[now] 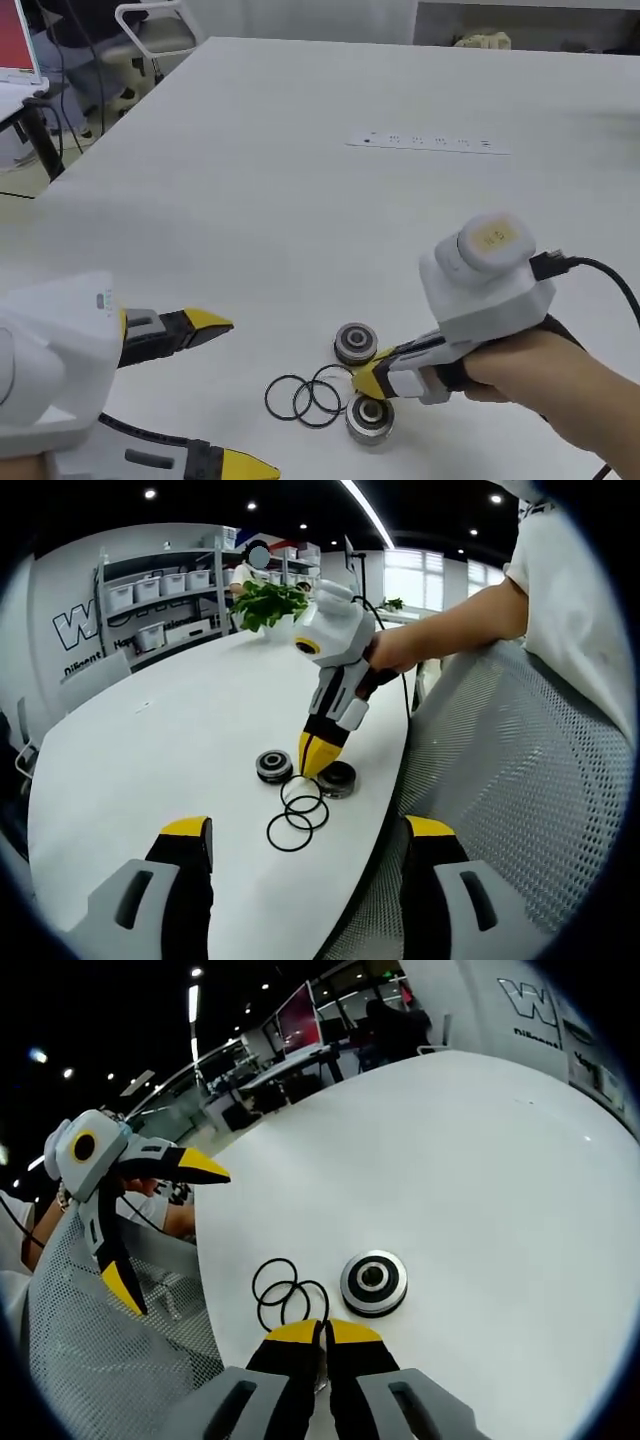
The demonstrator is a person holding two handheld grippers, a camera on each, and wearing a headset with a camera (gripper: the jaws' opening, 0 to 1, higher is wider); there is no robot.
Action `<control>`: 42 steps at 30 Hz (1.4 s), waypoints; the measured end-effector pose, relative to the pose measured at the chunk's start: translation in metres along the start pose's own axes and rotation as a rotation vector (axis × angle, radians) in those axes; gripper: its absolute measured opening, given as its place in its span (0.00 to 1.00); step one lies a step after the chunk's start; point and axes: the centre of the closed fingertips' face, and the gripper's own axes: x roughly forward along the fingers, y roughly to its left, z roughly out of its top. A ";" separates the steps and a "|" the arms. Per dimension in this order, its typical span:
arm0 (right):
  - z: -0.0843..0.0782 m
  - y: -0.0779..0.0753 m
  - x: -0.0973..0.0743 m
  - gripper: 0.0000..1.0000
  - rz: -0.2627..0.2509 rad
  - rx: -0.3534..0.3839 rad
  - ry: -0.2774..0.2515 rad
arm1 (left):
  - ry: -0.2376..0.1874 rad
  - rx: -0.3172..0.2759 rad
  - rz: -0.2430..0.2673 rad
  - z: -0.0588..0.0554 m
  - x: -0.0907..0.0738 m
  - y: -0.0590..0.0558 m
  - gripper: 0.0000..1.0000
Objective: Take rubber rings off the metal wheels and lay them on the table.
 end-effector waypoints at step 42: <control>-0.001 -0.004 0.003 0.06 -0.017 0.030 -0.007 | 0.007 0.002 0.019 -0.001 -0.001 0.004 0.74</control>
